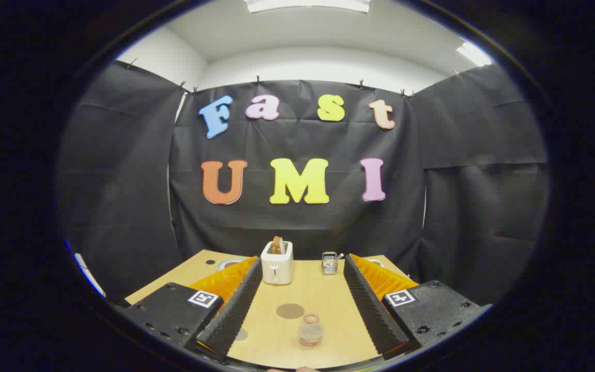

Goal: Take the bottle from table, then pour the juice into the cup, finally place the bottle on the coaster

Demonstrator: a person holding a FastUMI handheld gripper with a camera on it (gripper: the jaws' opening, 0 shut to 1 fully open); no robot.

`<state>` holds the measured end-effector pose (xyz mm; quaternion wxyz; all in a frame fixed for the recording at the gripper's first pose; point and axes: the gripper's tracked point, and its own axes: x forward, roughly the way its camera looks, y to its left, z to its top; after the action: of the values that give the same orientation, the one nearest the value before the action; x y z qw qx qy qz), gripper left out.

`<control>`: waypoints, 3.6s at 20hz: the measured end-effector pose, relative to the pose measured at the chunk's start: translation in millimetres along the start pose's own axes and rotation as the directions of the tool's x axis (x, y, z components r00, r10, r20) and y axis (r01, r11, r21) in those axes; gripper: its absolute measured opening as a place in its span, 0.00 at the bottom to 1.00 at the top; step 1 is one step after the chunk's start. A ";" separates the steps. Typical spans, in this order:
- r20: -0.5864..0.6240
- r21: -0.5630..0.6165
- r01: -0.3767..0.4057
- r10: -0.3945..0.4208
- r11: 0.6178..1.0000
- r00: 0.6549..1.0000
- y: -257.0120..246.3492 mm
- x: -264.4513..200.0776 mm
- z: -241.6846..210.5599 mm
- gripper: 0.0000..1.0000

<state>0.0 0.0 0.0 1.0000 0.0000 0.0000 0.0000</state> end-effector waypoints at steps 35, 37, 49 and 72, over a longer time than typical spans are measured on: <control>0.115 0.013 -0.022 0.021 1.000 0.993 -2.9 30.3 -69.4 1.00; 0.119 0.012 -0.024 0.022 1.000 0.993 -7.8 32.2 -81.4 1.00; 0.128 0.062 -0.016 0.008 0.998 0.992 -36.9 27.4 -149.4 1.00; 0.070 0.002 0.025 -0.025 1.000 0.997 -31.7 76.2 -254.0 1.00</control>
<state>76.2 -31.7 -254.0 0.9993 0.0005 -0.0348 -0.0123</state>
